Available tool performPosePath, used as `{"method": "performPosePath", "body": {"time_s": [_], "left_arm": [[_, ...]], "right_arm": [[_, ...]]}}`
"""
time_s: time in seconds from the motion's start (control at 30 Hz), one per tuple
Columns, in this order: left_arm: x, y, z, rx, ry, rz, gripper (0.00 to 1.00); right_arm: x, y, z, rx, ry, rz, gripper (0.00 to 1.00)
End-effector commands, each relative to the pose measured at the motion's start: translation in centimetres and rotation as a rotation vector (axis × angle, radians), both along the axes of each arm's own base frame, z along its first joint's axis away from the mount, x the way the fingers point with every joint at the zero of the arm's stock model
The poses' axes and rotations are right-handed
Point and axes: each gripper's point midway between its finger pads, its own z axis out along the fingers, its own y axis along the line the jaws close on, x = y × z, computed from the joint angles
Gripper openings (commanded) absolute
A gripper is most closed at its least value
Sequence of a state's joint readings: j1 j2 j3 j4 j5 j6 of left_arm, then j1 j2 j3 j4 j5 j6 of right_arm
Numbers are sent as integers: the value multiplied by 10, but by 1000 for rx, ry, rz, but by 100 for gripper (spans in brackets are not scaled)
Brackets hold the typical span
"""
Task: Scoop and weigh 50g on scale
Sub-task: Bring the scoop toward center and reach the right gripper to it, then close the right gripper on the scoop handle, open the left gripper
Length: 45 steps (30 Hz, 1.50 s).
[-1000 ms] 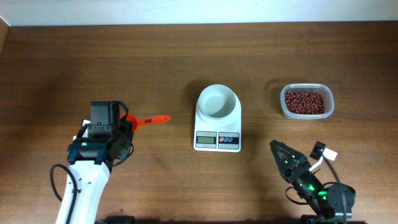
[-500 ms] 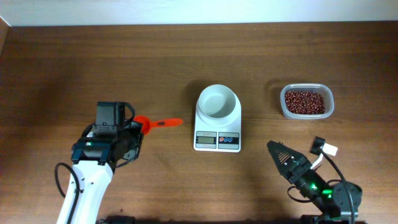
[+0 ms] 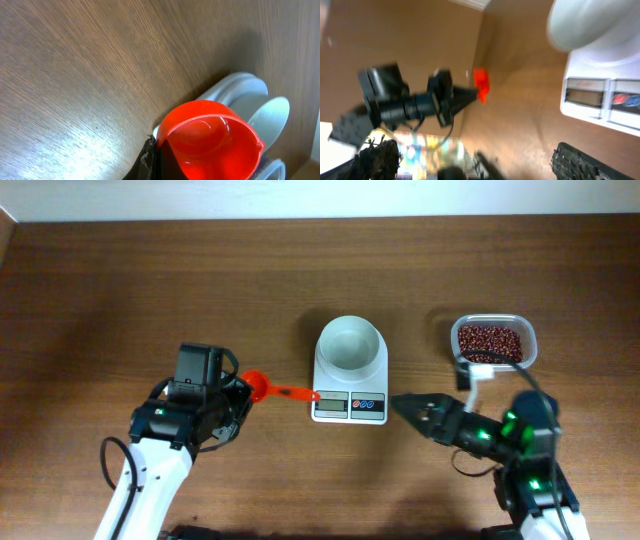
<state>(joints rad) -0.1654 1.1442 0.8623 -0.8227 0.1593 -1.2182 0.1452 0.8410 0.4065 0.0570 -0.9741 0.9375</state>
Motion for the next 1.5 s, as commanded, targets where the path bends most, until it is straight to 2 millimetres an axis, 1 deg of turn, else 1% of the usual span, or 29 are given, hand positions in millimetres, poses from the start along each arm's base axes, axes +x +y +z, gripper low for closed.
{"method": "performPosePath", "body": {"time_s": [0.0, 0.03, 0.1, 0.2, 0.3, 0.4, 0.5, 0.63, 0.83, 0.87, 0.97, 1.2, 1.47], "left_arm": [[-2, -18, 11, -35, -30, -96, 0], [-3, -21, 11, -36, -30, -109, 0], [-5, -27, 11, -38, -29, -133, 0], [-10, -40, 11, -46, -24, -166, 0], [-14, -49, 11, -65, -9, -158, 0], [-18, -56, 11, -82, 4, -151, 0], [-20, -61, 11, -105, 24, -113, 0], [-23, -67, 11, -109, 27, -130, 0], [-32, -82, 11, -109, 28, -190, 0], [-33, -84, 11, -109, 29, -200, 0], [-35, -87, 11, -109, 30, -211, 0], [-37, -99, 14, -121, 8, -251, 0], [-36, -101, 16, -133, 4, -243, 0]], "right_arm": [[-1, 33, -6, -65, -51, 95, 100], [-4, 43, -9, -68, -59, 128, 94], [-5, 57, -11, -77, -97, 157, 89], [2, 69, -19, -116, -121, 120, 90], [2, 77, -17, -124, -151, 109, 89], [4, 79, -18, -137, -162, 88, 90], [0, 84, -16, -134, -172, 100, 89], [-5, 89, -17, -134, -175, 117, 84], [-10, 94, -17, -138, -178, 131, 73], [-11, 95, -17, -138, -178, 134, 69], [-11, 95, -17, -138, -178, 134, 62], [-11, 95, -18, -139, -177, 135, 49], [-12, 95, -20, -144, -169, 136, 39]]}}
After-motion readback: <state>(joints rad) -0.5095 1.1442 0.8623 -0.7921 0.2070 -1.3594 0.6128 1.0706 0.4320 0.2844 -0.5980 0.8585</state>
